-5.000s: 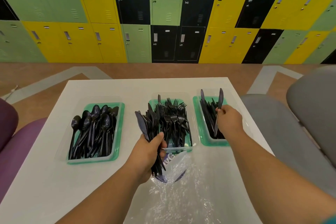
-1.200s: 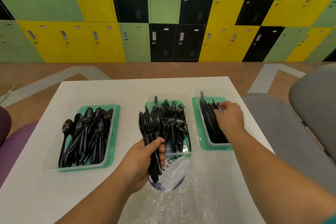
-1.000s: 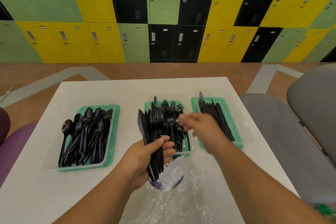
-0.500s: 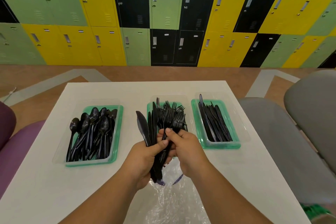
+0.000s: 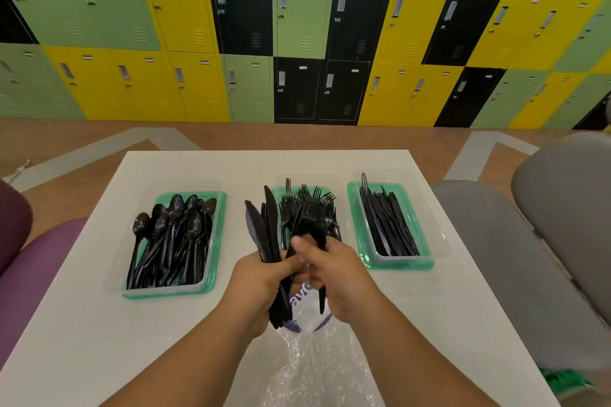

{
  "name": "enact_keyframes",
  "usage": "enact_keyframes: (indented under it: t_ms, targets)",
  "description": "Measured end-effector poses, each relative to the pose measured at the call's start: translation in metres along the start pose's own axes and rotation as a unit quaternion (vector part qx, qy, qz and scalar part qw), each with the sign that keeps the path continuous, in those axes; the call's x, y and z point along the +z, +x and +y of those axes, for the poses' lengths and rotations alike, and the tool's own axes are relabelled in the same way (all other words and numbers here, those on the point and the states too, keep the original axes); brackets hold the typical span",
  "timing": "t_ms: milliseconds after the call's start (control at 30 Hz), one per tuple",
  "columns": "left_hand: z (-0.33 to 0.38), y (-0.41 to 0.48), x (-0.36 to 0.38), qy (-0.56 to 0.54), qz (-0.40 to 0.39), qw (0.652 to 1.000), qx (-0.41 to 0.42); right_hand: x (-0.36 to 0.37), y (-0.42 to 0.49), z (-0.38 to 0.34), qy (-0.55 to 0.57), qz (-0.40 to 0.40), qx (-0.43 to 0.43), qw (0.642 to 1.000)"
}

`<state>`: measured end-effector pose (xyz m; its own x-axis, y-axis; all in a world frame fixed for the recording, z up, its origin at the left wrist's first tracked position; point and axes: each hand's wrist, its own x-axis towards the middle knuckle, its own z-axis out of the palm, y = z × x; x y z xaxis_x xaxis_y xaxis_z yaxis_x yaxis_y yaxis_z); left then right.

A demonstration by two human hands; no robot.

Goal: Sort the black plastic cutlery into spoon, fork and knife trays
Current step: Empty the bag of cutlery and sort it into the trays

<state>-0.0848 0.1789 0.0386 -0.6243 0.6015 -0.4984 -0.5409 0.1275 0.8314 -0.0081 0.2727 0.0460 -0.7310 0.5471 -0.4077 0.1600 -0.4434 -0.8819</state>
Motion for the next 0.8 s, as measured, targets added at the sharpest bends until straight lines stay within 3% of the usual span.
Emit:
enact_keyframes:
  t_ms: [267, 400, 667, 800]
  targets:
    - [-0.005, 0.001, 0.004, -0.042, -0.053, 0.998, -0.005, -0.009, 0.013, 0.006, 0.074, 0.025, 0.056, 0.995]
    - [-0.008, 0.007, 0.005, -0.080, -0.026, 0.996, -0.012, -0.014, 0.016, 0.007, 0.077, 0.047, 0.056, 0.994]
    - [-0.005, 0.013, -0.008, -0.047, -0.011, 0.998, -0.037, -0.081, 0.057, -0.039, -0.146, 0.196, -0.043, 0.969]
    - [-0.008, 0.016, -0.009, -0.032, -0.009, 0.999, -0.036, -0.127, 0.096, -0.044, -0.286, 0.275, -0.030, 0.917]
